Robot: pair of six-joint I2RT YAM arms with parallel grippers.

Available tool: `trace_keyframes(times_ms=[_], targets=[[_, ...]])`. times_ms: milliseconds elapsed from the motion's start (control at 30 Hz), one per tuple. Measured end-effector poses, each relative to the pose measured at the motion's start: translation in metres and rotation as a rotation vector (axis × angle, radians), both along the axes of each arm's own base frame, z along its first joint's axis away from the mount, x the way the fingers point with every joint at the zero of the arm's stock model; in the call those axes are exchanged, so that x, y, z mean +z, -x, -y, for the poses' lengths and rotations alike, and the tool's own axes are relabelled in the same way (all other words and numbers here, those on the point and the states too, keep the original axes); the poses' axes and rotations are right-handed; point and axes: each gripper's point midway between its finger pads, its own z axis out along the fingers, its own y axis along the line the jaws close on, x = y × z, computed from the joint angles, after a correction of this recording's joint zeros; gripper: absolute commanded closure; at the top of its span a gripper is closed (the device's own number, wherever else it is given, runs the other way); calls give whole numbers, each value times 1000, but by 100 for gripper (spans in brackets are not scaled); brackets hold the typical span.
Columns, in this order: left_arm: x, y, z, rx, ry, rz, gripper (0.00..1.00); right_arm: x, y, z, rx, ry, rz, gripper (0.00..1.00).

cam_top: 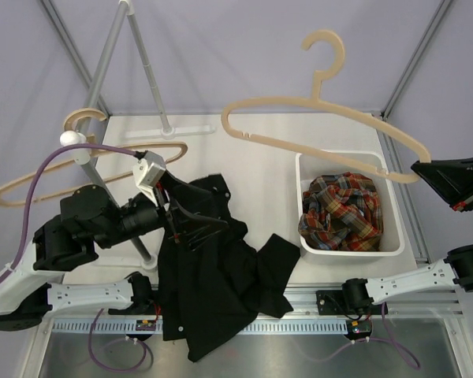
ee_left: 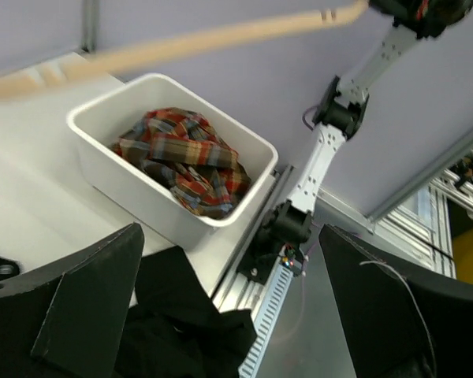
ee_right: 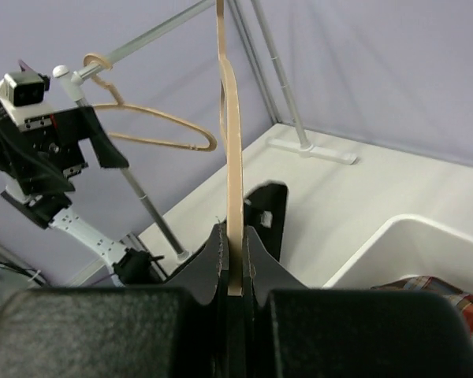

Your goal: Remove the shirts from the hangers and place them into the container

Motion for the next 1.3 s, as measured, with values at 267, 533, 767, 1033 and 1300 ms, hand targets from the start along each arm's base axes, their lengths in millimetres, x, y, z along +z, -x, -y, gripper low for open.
trace_keyframes(times_ms=[267,533,767,1033,1300], targets=[[-25,36,-2,-185,11,-27,6,35,-2,-30,-43,28,137,100],[-37,61,0,-313,54,-62,13,38,1,-119,-108,224,344,100],[-53,66,7,-346,39,-108,14,47,4,-180,-139,355,411,100],[-55,68,14,-371,51,-115,14,51,-53,-178,-469,496,310,100],[-68,68,21,-384,39,-140,14,24,-139,-169,-696,625,152,100]])
